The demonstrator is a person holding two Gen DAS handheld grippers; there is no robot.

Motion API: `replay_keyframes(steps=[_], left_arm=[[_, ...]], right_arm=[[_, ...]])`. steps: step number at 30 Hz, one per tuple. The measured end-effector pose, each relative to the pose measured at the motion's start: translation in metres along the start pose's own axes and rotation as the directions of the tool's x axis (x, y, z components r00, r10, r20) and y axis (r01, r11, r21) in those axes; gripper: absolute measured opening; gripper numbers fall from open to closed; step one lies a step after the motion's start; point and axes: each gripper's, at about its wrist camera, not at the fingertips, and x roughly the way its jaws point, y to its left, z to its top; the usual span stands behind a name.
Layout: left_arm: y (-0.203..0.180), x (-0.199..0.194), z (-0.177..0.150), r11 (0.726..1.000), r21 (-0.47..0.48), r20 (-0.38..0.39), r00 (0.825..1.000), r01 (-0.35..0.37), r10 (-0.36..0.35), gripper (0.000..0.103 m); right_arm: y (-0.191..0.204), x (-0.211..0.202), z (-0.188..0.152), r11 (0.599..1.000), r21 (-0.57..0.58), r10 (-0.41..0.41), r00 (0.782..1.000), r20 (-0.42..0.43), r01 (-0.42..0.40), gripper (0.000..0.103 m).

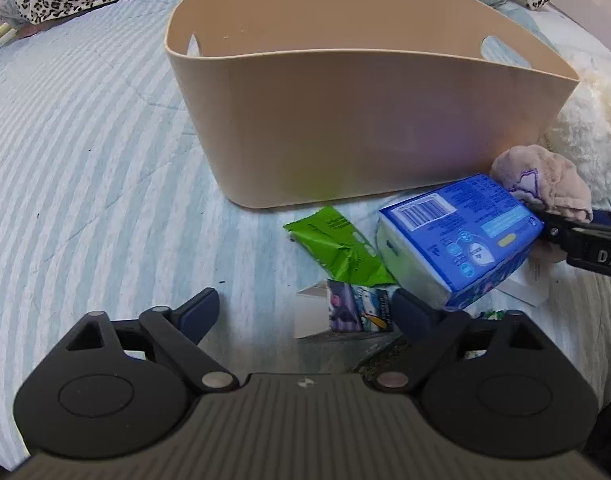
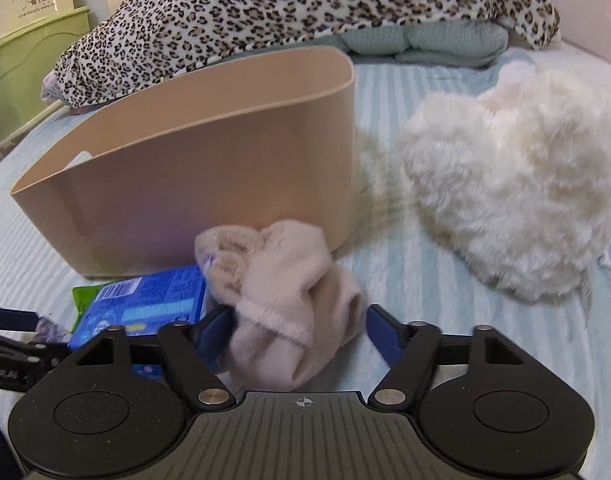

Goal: Organize objects
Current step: 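Grasp the pink sock with the right tool while the left tool grasps the candy packet, then carry sock and candy packet over the basket and release both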

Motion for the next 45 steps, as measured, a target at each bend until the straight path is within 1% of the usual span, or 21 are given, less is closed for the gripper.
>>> replay_keyframes(steps=[1,3,4,5,6,7,9,10,12,13,15,17,22,24,28,32,34,38,42,45], left_arm=[[0.001,-0.001,0.000,1.000,-0.004,0.002,1.000,0.016,-0.016,0.083],[0.003,-0.001,-0.001,0.998,-0.020,0.001,0.998,0.058,-0.058,0.071],[0.005,-0.002,-0.001,0.997,-0.028,0.002,0.997,0.075,-0.075,0.068],[0.006,-0.002,-0.001,0.996,-0.034,0.005,0.996,0.087,-0.086,0.062],[0.008,-0.003,-0.001,0.994,-0.039,0.011,0.995,0.101,-0.101,0.053],[0.009,-0.005,-0.001,0.991,-0.047,0.017,0.992,0.122,-0.121,0.050],[0.011,-0.007,-0.002,0.991,-0.062,0.028,0.992,0.122,-0.121,0.049],[0.013,-0.007,-0.002,0.990,-0.069,0.029,0.992,0.126,-0.125,0.048],[0.014,-0.009,-0.002,0.988,-0.077,0.038,0.991,0.132,-0.129,0.044],[0.016,-0.009,0.000,0.988,-0.082,0.046,0.990,0.134,-0.130,0.042],[0.019,-0.010,0.002,0.987,-0.088,0.064,0.989,0.136,-0.131,0.036],[0.017,-0.018,0.003,0.986,-0.094,0.078,0.988,0.139,-0.132,0.032],[0.010,-0.019,0.003,0.986,-0.088,0.084,0.988,0.139,-0.132,0.029],[0.009,-0.023,0.003,0.986,-0.085,0.096,0.986,0.143,-0.134,0.025],[0.008,-0.036,0.003,0.989,-0.082,0.133,0.985,0.121,-0.110,0.024],[0.011,-0.056,0.009,0.988,-0.088,0.189,0.976,0.127,-0.108,0.024],[0.011,-0.068,0.015,0.989,-0.084,0.226,0.969,0.122,-0.100,0.024],[0.007,-0.093,0.031,0.993,-0.059,0.309,0.948,0.103,-0.080,0.024],[0.001,-0.108,0.059,0.995,-0.059,0.381,0.923,0.075,-0.048,0.024],[-0.006,-0.111,0.081,0.997,-0.054,0.426,0.904,0.057,-0.029,0.024]], right_arm=[[-0.001,0.001,-0.001,1.000,0.010,0.010,1.000,-0.003,-0.010,0.054],[-0.002,0.000,-0.003,1.000,0.018,0.015,1.000,0.005,-0.016,0.048],[-0.001,-0.001,-0.003,1.000,0.015,0.017,1.000,0.008,-0.017,0.045],[0.000,-0.002,-0.004,1.000,0.012,0.017,1.000,0.010,-0.017,0.042],[0.001,-0.002,-0.004,1.000,0.007,0.017,1.000,0.011,-0.017,0.039],[0.002,-0.003,-0.005,1.000,0.000,0.014,1.000,0.011,-0.014,0.037],[0.005,-0.004,-0.006,1.000,-0.012,0.007,1.000,0.013,-0.007,0.032],[0.006,-0.005,-0.007,1.000,-0.015,0.004,1.000,0.017,-0.003,0.031],[0.008,-0.008,-0.007,1.000,-0.020,-0.001,1.000,0.025,0.001,0.027],[0.009,-0.010,-0.006,1.000,-0.023,-0.002,1.000,0.030,0.003,0.027],[0.009,-0.018,-0.005,1.000,-0.022,-0.005,0.999,0.053,0.006,0.026],[0.010,-0.029,-0.004,1.000,-0.022,-0.002,0.996,0.087,0.004,0.025],[0.013,-0.054,0.005,1.000,-0.015,0.015,0.986,0.164,-0.013,0.025],[0.013,-0.061,0.005,1.000,-0.006,0.023,0.983,0.183,-0.022,0.025],[0.014,-0.072,0.009,0.999,0.003,0.034,0.977,0.213,-0.036,0.025],[0.014,-0.082,0.020,0.999,0.007,0.041,0.967,0.252,-0.045,0.025],[0.016,-0.087,0.027,0.999,0.011,0.044,0.960,0.275,-0.048,0.025],[0.020,-0.094,0.045,0.998,0.008,0.057,0.942,0.330,-0.064,0.025],[0.028,-0.097,0.066,0.998,-0.011,0.062,0.921,0.385,-0.063,0.025],[0.034,-0.095,0.078,0.997,-0.022,0.076,0.908,0.412,-0.073,0.025]])
